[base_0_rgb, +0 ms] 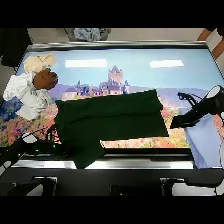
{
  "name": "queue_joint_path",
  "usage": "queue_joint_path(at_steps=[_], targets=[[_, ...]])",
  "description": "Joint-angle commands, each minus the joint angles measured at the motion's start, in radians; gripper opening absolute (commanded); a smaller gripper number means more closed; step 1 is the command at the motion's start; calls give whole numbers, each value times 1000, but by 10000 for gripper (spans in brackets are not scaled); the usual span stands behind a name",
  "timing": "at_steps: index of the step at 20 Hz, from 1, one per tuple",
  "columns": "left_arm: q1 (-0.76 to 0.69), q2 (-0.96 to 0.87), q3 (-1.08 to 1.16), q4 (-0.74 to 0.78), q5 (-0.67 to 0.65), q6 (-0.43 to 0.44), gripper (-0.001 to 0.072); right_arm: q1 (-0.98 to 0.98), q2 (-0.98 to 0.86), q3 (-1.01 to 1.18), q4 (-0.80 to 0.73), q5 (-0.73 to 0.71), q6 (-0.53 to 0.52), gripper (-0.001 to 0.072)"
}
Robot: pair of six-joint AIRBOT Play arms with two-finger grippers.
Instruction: Fold the shirts.
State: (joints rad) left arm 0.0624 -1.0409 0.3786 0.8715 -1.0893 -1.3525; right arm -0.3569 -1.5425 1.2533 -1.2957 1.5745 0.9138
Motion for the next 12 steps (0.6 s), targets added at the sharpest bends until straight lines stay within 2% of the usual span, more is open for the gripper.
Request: queue_joint_path(at_steps=[1,5,9,12], targets=[[-10,6,5,-4,14,3,28,0,4,-97,55,-87,-16,668],[-10,41,7,-4,14,3,28,0,3,-174,66,-145,-13,640],[-10,58,8,-5,13,0,28,1,-24,-206,151,-218,-11,539],[-10,58,8,-5,14,-1,28,1,-50,-206,188,-215,-10,523]])
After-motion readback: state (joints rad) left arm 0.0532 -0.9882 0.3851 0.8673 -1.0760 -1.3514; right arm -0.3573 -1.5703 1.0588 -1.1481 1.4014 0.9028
